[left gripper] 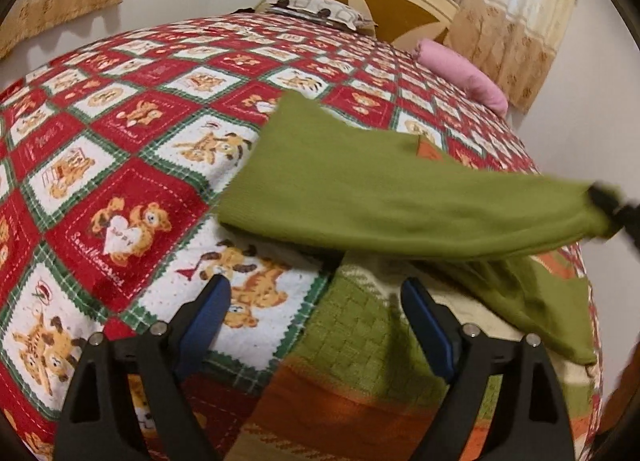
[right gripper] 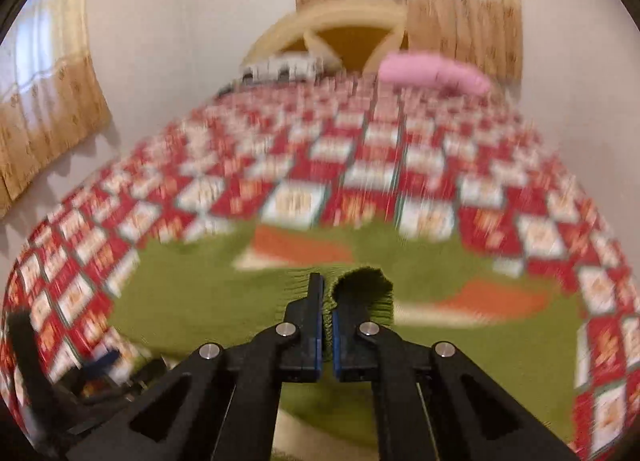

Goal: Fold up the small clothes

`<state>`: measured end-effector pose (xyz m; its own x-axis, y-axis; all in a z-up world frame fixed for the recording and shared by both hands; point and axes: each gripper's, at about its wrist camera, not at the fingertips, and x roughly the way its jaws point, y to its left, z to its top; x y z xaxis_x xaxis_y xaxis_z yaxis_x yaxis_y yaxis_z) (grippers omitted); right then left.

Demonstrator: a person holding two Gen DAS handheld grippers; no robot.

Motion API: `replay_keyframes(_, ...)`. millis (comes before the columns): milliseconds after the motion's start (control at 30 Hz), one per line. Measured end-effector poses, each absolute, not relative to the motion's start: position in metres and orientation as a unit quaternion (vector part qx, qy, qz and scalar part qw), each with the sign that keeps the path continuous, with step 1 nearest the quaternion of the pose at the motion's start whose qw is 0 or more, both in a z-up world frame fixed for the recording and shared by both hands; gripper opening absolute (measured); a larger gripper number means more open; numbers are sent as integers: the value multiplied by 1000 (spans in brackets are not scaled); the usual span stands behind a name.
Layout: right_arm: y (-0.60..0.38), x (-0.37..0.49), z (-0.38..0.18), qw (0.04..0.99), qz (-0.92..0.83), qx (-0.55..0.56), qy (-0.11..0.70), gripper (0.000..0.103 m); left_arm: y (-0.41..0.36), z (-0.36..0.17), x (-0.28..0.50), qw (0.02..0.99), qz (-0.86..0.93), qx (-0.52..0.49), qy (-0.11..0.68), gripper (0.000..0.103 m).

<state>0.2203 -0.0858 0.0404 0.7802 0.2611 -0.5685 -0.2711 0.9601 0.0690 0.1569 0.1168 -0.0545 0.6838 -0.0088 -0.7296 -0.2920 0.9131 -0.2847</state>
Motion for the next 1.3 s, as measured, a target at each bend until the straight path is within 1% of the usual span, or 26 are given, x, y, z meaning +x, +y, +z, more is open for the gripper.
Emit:
replay_keyframes(100,-103,212,81,959,128,1,253,3,118,-55,157,897,83,-195,389,90)
replay_keyframes(200,-130,197,108,970,107,7,219,3,120,-55,156,896,83,-202,386,90)
replay_keyframes(300,-159,190,113,973,82,4,215,2,120,-55,156,896,86,-202,386,90)
replay_keyframes(367,-175,190,103,973,60,-3,225,2,119,-55,156,896,88,-199,387,90)
replay_keyframes(500,-204,198,61,962,30,14,270,2,118,-56,156,896,90,-197,388,90)
replay_keyframes(700,-228,210,0,945,-19,12,328,2,118,-56,157,896,92,-194,389,90)
replay_keyframes(867,-240,208,-40,928,-30,12,372,3,119,-56,158,896,95,-190,391,90)
replay_keyframes(1000,-253,207,-50,912,-1,51,408,4,117,-56,158,896,94,-186,393,90)
replay_keyframes(1033,-257,205,-51,907,-1,57,417,8,119,-56,157,896,93,-189,391,90)
replay_keyframes(1067,-261,201,-51,905,-4,59,421,14,120,-56,157,896,90,-193,390,90)
replay_keyframes(1100,-266,195,-51,905,-11,59,422,16,121,-55,155,896,88,-196,389,90)
replay_keyframes(1167,-275,184,-47,905,-6,73,420,16,120,-54,153,896,83,-196,389,91)
replay_keyframes(1233,-279,170,-37,909,-22,70,409,16,115,-50,152,898,79,-175,397,91)
replay_keyframes(1300,-282,157,-20,923,-48,63,376,16,106,-42,147,905,76,-135,396,91)
